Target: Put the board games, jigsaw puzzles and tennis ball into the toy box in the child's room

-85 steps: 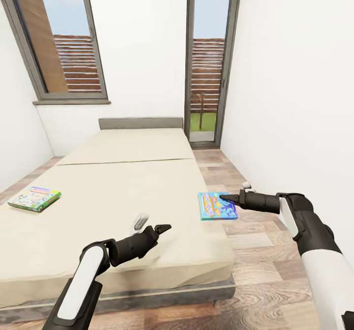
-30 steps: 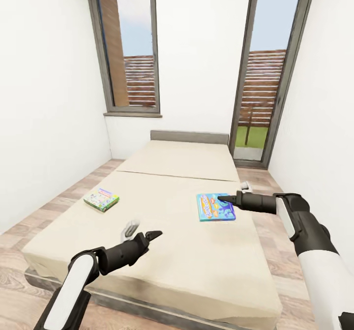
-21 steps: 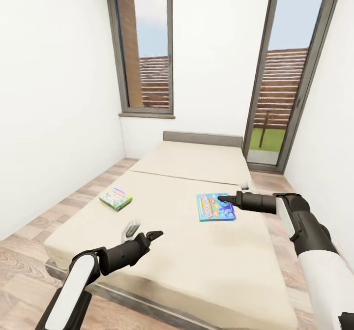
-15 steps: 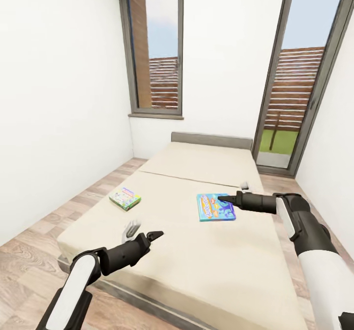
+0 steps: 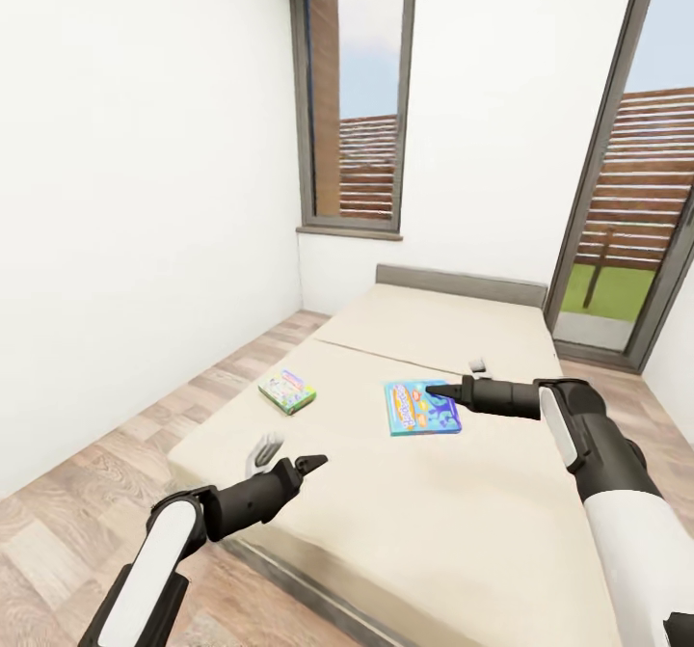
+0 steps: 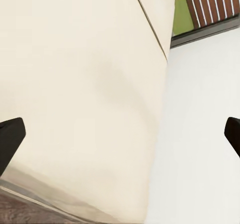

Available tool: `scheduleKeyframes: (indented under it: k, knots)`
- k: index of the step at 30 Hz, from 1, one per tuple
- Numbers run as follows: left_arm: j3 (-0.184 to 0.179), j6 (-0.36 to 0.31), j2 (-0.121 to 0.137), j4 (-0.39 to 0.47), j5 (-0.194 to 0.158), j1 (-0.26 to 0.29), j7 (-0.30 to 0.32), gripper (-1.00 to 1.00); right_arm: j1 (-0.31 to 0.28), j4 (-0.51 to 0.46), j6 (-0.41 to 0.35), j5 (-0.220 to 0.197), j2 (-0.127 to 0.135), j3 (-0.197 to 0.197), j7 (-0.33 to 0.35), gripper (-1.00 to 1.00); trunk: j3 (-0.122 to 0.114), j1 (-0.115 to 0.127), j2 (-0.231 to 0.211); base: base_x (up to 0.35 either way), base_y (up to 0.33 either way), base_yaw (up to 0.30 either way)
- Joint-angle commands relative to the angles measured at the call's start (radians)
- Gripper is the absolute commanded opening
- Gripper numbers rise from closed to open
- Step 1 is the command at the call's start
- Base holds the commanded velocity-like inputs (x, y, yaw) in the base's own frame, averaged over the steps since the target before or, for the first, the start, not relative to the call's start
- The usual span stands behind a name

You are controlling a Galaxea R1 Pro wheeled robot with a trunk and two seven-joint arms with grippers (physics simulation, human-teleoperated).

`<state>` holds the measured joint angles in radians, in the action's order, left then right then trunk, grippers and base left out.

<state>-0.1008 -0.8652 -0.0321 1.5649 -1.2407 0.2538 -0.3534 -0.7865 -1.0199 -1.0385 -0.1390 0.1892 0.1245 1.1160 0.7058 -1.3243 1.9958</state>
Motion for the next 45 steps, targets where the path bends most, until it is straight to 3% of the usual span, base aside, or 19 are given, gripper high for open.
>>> scheduleKeyframes:
  k: [1, 45]
  knots:
    - [-0.001, 0.001, 0.0, 0.0, -0.01, 0.001, -0.01, 1.0, 0.0, 0.0, -0.009, -0.007, 0.0, 0.0, 0.004, -1.0, -0.003, 0.004, -0.007, 0.0, 0.0, 0.276]
    - [-0.005, 0.012, 0.002, -0.002, -0.006, 0.001, -0.018, 1.0, 0.003, -0.031, -0.009, -0.007, 0.001, -0.007, 0.004, -1.0, -0.185, 0.173, -0.315, 0.0, 0.0, 0.217]
